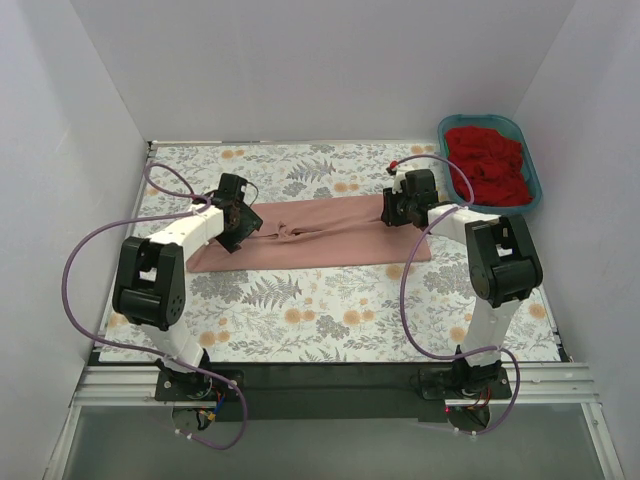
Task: Fold and stack the t-shirts
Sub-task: Fold the tshirt
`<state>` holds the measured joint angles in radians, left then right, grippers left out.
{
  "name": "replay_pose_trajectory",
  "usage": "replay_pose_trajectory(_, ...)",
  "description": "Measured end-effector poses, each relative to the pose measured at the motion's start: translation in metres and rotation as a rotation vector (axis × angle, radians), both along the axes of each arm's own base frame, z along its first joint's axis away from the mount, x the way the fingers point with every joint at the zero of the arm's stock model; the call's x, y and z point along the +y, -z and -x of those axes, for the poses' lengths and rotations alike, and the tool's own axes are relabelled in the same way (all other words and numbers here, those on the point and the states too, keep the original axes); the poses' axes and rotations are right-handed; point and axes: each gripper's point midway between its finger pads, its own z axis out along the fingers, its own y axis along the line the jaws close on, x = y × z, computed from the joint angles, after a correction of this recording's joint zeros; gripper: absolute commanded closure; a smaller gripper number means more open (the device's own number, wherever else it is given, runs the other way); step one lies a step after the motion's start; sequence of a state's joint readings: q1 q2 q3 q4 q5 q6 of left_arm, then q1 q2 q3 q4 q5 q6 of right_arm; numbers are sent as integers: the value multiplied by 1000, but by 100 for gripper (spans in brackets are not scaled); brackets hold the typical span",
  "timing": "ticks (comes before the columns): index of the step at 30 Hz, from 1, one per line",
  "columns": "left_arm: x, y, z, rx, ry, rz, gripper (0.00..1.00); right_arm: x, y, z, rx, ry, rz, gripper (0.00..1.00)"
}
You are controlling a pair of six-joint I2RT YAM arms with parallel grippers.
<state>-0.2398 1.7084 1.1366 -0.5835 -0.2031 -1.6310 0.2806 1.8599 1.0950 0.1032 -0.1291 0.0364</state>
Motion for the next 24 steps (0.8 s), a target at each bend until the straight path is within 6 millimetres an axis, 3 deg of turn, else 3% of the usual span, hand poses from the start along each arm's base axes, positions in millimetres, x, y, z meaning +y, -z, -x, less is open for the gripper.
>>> replay_pose_trajectory(4, 0, 14, -2, 33, -2, -13, 37, -3, 20, 4, 57, 4, 24, 63)
replay_pose_trajectory(8, 5, 32, -7, 83, -5, -49, 40, -4, 21, 5, 81, 30, 20, 65)
replay_pose_trajectory(11, 9, 33, -19, 92, -2, -74, 41, -4, 22, 9, 106, 63, 5, 65)
replay_pose_trajectory(15, 19, 34, -44, 108, 4, -108, 41, 0, 23, 35, 158, 80, 8, 66)
replay_pose_trajectory(18, 29, 35, -66, 107, 14, -150, 39, 13, 23, 76, 224, 42, 38, 65)
replay_pose_trajectory(24, 32, 35, -122, 70, 114, -225, 34, 68, 23, 201, 387, -215, 113, 64)
